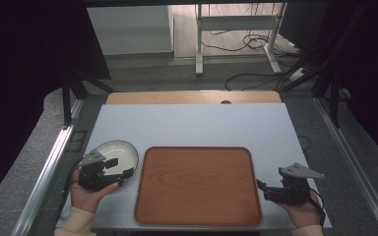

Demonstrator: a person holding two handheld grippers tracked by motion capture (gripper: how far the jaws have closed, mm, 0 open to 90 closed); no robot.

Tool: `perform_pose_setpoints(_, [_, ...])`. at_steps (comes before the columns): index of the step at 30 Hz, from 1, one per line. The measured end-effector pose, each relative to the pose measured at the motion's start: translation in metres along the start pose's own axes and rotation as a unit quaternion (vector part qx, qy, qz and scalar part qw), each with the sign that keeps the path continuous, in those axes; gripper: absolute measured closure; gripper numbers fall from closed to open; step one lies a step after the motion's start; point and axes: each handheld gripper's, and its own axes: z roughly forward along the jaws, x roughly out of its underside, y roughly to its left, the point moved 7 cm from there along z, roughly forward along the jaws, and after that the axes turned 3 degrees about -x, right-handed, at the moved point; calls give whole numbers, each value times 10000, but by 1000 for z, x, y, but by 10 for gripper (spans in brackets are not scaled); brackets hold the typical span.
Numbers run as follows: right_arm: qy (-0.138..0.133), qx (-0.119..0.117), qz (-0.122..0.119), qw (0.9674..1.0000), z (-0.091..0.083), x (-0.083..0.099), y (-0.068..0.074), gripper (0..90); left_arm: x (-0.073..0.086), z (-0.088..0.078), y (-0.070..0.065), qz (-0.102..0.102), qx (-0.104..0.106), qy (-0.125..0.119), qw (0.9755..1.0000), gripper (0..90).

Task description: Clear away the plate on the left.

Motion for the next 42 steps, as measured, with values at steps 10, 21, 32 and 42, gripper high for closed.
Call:
perform_pose_setpoints(10, [109,9,-70,9999,4,2,-1,117,1,-2,-1,27,4,9,10000,247])
perform_pose_setpoints(21, [134,3,-82,9999,7,0,2,126,1,-1,0,42,-21,8,10000,248])
perform_pose_setpoints(32, [112,24,-59,9999,6,1,1,130,-1,-1,3,14,-53,-26,10000,249])
perform_pose_setpoints(42, [157,54,-58,9998,8,2,1,134,-9,6,13,-150,-73,-82,9998,253])
